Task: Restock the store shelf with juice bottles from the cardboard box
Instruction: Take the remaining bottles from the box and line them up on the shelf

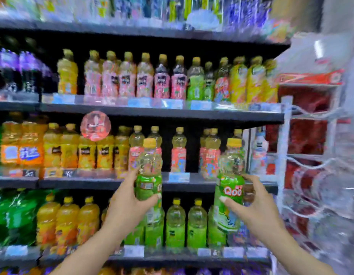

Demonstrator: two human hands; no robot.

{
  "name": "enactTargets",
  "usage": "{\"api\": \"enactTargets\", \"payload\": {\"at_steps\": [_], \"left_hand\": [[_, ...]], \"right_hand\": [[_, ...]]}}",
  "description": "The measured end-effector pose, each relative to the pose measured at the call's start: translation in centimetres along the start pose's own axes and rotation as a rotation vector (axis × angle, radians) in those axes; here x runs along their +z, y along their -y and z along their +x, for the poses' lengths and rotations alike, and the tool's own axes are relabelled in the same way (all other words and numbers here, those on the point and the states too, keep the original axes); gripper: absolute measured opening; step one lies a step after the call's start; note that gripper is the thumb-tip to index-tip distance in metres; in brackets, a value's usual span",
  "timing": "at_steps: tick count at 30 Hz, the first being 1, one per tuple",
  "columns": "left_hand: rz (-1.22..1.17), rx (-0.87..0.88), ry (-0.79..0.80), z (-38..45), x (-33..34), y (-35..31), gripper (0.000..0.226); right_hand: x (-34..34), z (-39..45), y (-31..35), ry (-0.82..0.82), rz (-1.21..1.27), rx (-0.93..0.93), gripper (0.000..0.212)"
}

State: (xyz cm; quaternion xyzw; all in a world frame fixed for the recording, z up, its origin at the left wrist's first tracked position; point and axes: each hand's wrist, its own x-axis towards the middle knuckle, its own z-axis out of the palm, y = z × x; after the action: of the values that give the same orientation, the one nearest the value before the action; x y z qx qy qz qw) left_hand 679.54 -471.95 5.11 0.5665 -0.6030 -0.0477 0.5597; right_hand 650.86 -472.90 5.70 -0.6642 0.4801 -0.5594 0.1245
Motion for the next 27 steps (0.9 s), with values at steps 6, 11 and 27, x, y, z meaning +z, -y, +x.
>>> {"api": "enactTargets", "payload": {"at_steps": [6, 11, 27], "left_hand": [[-0.12, 0.133, 0.045, 5.0, 5.7, -4.6, 0.08], [-0.176, 0.132, 0.095, 8.1, 10.7, -5.6, 0.073], [-0.217, 0.188, 0.048, 15.0, 18.6, -5.2, 0.08]], "right_hand": [[-4.5, 5.4, -2.1, -0.194, -0.028, 0.019, 0.074], [-4.4, 10.4, -4.5, -0.262, -0.045, 0.059, 0.071], [-1.9, 19.2, -9.9, -0.296, -0.143, 0.035, 0.078]]}}
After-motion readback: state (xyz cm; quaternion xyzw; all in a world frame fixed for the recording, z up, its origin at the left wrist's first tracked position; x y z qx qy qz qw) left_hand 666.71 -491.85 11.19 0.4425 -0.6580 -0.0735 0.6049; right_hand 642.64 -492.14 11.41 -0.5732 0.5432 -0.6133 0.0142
